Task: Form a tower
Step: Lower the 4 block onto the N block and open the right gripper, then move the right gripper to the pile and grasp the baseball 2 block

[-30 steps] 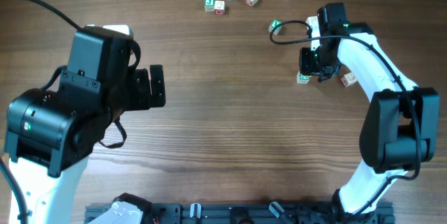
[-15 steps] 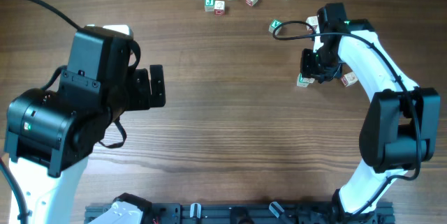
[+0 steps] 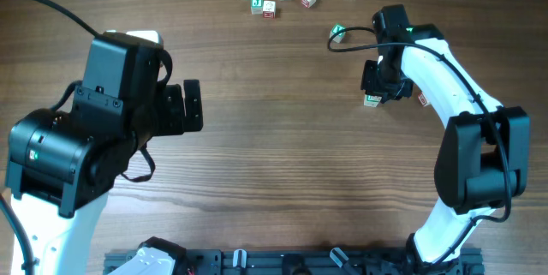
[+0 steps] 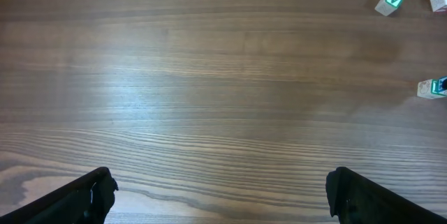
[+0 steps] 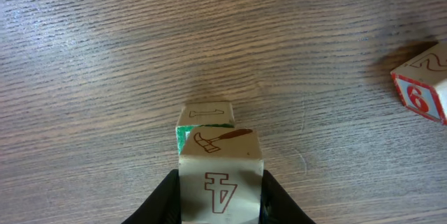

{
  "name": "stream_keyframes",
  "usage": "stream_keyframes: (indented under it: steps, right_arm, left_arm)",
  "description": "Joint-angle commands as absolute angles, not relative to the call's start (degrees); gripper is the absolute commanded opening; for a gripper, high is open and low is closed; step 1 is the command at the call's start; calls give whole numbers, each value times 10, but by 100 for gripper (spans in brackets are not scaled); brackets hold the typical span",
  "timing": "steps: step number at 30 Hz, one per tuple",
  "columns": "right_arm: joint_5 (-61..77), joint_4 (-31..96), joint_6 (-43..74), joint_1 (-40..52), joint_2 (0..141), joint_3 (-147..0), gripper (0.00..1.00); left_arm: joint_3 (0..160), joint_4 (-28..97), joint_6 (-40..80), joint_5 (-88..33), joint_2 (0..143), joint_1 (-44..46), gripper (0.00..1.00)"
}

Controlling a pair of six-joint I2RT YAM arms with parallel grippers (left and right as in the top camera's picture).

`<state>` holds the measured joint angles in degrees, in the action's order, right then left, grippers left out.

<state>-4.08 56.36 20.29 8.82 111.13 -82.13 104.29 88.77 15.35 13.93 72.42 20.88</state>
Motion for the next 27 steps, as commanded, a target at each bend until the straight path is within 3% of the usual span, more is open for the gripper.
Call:
stream_keyframes:
  steps: [1,14,18,19,21,25,27]
  right_arm:
    - [-25,562,195,88,1103,-831,4]
    - [-1,532,150,88,1104,-799,10]
    - [-1,536,150,88,1104,-799,52]
    - [-2,536,150,88,1104,-799,68]
    - [-2,536,150,88,1104,-799,83]
    - [-4,533,150,86,1103,-802,100]
    - [-4,552,152,79,1103,-837,100]
  left_arm:
    - [1041,888,160,149,722,207,100]
    - [1041,888,160,149,722,207,100]
    - [1041,888,160,149,722,207,100]
    - [1041,888,161,149,722,207,100]
    - [1041,888,160,149,722,207,100]
    - [1041,888,160,149,722,207,100]
    - [1041,888,160,149,722,207,100]
